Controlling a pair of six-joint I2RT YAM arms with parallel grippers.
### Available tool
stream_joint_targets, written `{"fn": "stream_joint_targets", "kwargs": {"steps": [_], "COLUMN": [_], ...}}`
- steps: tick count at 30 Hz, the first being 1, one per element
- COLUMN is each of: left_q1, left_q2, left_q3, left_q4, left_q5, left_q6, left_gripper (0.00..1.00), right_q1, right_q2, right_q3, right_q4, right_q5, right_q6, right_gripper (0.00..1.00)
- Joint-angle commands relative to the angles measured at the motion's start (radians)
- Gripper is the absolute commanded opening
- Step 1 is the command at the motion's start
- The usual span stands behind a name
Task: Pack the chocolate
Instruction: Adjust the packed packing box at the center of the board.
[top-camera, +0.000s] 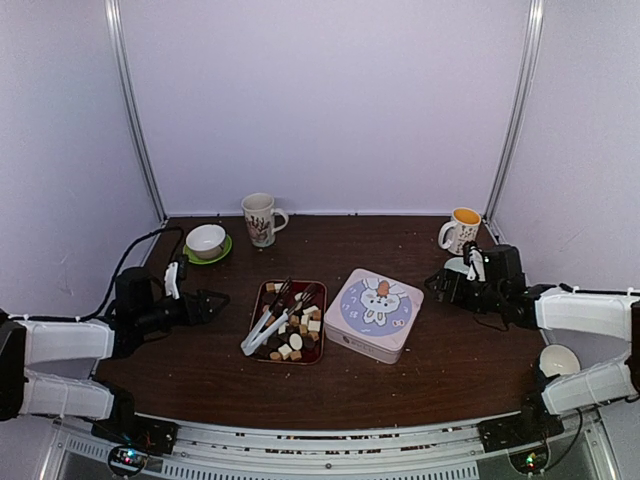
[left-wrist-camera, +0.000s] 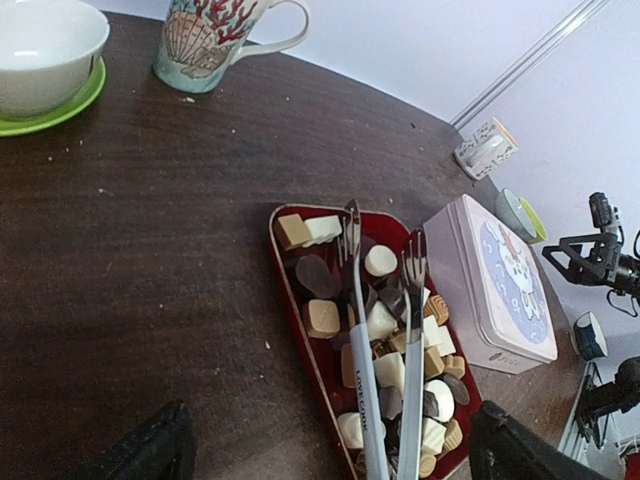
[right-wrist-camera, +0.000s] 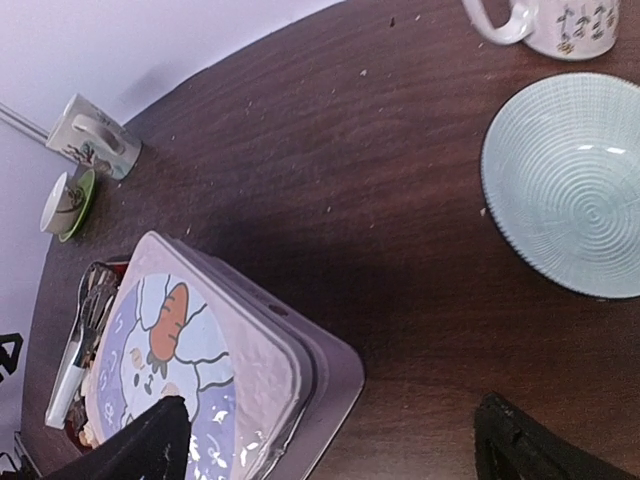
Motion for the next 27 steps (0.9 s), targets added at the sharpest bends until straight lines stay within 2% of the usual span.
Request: {"fn": "stream_joint_targets", "kwargs": {"steps": [1,10,19,24,27], "left_q1": [-0.024,-0.027,-0.027,-0.03,-0.057], "left_q2": [0.015,0.034,0.066,0.109,0.126], "left_q3": [-0.019,-0.032,0.003,0.045,0.088], "left_q4": [0.06,0.099,0.121,0.174,0.142], "left_q5": [-0.04,-0.048,-0.034,0.008,0.004], "left_q6": [-0.057,-0.101,-0.123,-0.159,-0.153], "left_gripper": [0.98,0.98,0.98,0.98,0.98], "right_q1": [0.062,0.152,0.236,0.236,0.236], "right_q2": [0.083,0.278,0.461,0.542,0.537], "right_q3": [0.051,0.141,0.304,0.411,0.42], "right_q4": [0.034,0.152,0.226,0.205,0.171], "right_q5": [-0.04,-0.116,-0.145,-0.171,-0.167], "right_q6": [0.063,0.169,0.197,0.174,0.152], "right_gripper": [0.99,0.98,0.98,0.97,0.97]}}
